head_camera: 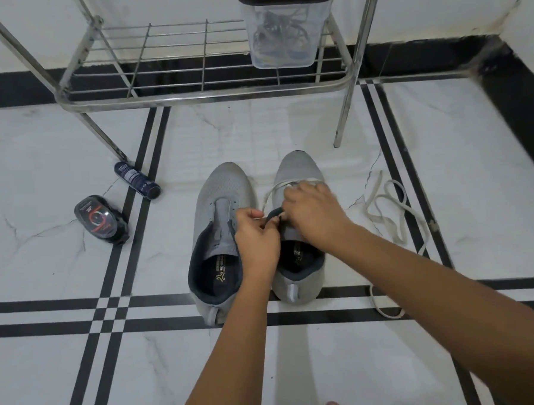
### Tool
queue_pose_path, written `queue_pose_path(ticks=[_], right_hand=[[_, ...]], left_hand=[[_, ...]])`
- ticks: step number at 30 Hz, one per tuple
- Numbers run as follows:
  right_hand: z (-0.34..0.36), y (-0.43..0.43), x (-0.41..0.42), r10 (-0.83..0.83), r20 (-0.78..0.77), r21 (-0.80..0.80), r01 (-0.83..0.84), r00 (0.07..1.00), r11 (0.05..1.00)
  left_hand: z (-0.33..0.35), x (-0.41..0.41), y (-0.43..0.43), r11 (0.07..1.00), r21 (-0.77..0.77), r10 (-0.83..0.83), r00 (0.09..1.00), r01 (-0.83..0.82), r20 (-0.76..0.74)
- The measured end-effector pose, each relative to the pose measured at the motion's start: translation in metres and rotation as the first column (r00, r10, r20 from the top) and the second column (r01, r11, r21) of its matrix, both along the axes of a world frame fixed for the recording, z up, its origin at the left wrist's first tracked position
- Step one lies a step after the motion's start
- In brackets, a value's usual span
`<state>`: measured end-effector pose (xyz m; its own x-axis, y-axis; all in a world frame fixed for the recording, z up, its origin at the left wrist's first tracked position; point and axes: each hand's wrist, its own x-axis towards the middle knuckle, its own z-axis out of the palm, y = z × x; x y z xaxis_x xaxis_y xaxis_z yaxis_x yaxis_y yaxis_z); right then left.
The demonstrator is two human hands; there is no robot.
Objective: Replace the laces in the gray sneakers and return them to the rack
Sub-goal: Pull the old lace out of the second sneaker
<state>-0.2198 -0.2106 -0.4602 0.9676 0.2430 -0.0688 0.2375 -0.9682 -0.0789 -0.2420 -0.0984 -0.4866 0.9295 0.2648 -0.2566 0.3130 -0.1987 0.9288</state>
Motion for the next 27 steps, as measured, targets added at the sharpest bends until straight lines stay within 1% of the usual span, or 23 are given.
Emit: queue_pose_path(ticks=[1, 2, 3, 4, 5, 6, 7, 8, 9, 10, 11, 12, 13, 16, 19, 20, 21, 22, 23, 24, 25, 26, 27], right_hand=[[0.002, -0.011, 0.005, -0.077, -0.046, 0.108, 0.082, 0.996, 0.991], [0.004, -0.026, 0.007, -0.248, -0.086, 0.317, 0.262, 0.965, 0.912], [0.005, -0.037, 0.007, -0.378, -0.207, 0.549, 0.427, 0.902, 0.719], [0.008, -0.041, 0.004, -0.389, -0.336, 0.715, 0.501, 0.858, 0.488], [0.010, -0.041, 0.001, -0.343, -0.403, 0.821, 0.501, 0.848, 0.275], [0.012, -0.037, 0.000, -0.280, -0.438, 0.848, 0.496, 0.854, 0.187], [0.015, -0.029, -0.002, -0.203, -0.457, 0.847, 0.493, 0.866, 0.200], [0.014, -0.023, -0.002, -0.164, -0.448, 0.809, 0.476, 0.879, 0.344], [0.012, -0.018, 0.001, -0.115, -0.423, 0.698, 0.404, 0.899, 0.591], [0.014, -0.017, 0.004, -0.059, -0.414, 0.485, 0.275, 0.908, 0.830], [0.012, -0.018, 0.005, -0.006, -0.389, 0.290, 0.129, 0.921, 0.948], [0.012, -0.018, 0.003, 0.044, -0.369, 0.138, 0.008, 0.928, 0.990], [0.013, -0.018, 0.001, 0.080, -0.355, 0.075, -0.057, 0.931, 0.996], [0.021, -0.017, -0.006, 0.162, -0.304, 0.096, -0.139, 0.939, 0.986], [0.017, -0.011, -0.009, 0.161, -0.219, -0.142, -0.194, 0.962, 0.971], [0.017, -0.010, -0.010, 0.171, -0.215, -0.179, -0.210, 0.962, 0.961], [0.018, -0.010, -0.009, 0.173, -0.209, -0.095, -0.197, 0.962, 0.976], [0.020, -0.012, -0.007, 0.091, -0.224, 0.147, -0.058, 0.970, 0.987], [0.023, -0.015, -0.004, -0.040, -0.318, 0.455, 0.190, 0.947, 0.870], [0.027, -0.019, -0.001, -0.084, -0.469, 0.706, 0.430, 0.879, 0.563], [0.033, -0.022, -0.001, -0.042, -0.567, 0.812, 0.567, 0.823, 0.140], [0.035, -0.024, 0.000, 0.041, -0.624, 0.757, 0.617, 0.780, -0.216], [0.035, -0.025, -0.001, 0.098, -0.648, 0.669, 0.626, 0.755, -0.401]], left_hand=[[-0.001, 0.001, 0.003, 1.000, 0.003, 0.009, 1.000, -0.009, -0.004], [-0.002, 0.003, 0.004, 1.000, 0.010, 0.005, 1.000, -0.005, -0.006], [-0.003, 0.002, 0.006, 1.000, 0.016, -0.002, 1.000, 0.003, -0.011], [-0.003, 0.001, 0.006, 1.000, 0.021, -0.011, 1.000, 0.011, -0.016], [-0.003, 0.000, 0.004, 0.999, 0.030, -0.019, 1.000, 0.020, -0.018], [-0.003, 0.000, 0.003, 0.999, 0.036, -0.016, 1.000, 0.017, -0.022], [-0.003, -0.001, 0.001, 1.000, 0.031, 0.000, 1.000, 0.001, -0.020], [-0.002, -0.001, 0.001, 1.000, 0.022, 0.015, 1.000, -0.015, -0.014], [-0.002, -0.001, 0.000, 1.000, 0.017, 0.021, 1.000, -0.021, -0.005], [0.000, -0.001, -0.001, 1.000, 0.023, 0.006, 1.000, -0.006, 0.001], [0.002, -0.002, -0.002, 0.999, 0.034, -0.020, 1.000, 0.020, -0.001], [0.003, -0.002, -0.004, 0.999, 0.035, -0.037, 0.999, 0.037, -0.004], [0.004, -0.003, -0.005, 0.999, 0.032, -0.044, 0.999, 0.044, -0.008], [0.003, -0.001, -0.006, 0.999, 0.019, -0.046, 0.999, 0.046, -0.013], [0.002, 0.001, -0.006, 0.997, 0.028, -0.072, 0.997, 0.073, -0.018], [0.002, 0.001, -0.006, 0.996, 0.032, -0.086, 0.996, 0.086, -0.021], [0.003, 0.001, -0.005, 0.995, 0.037, -0.097, 0.995, 0.098, -0.023], [0.002, 0.001, -0.004, 0.993, 0.039, -0.107, 0.994, 0.108, -0.026], [0.002, 0.001, -0.003, 0.993, 0.038, -0.110, 0.993, 0.111, -0.034], [0.001, 0.001, -0.001, 0.993, 0.033, -0.111, 0.993, 0.112, -0.040], [0.000, 0.002, 0.001, 0.993, 0.028, -0.110, 0.993, 0.111, -0.043], [0.000, 0.002, 0.001, 0.994, 0.025, -0.108, 0.993, 0.110, -0.044], [0.000, 0.002, 0.001, 0.994, 0.024, -0.103, 0.994, 0.104, -0.042]])
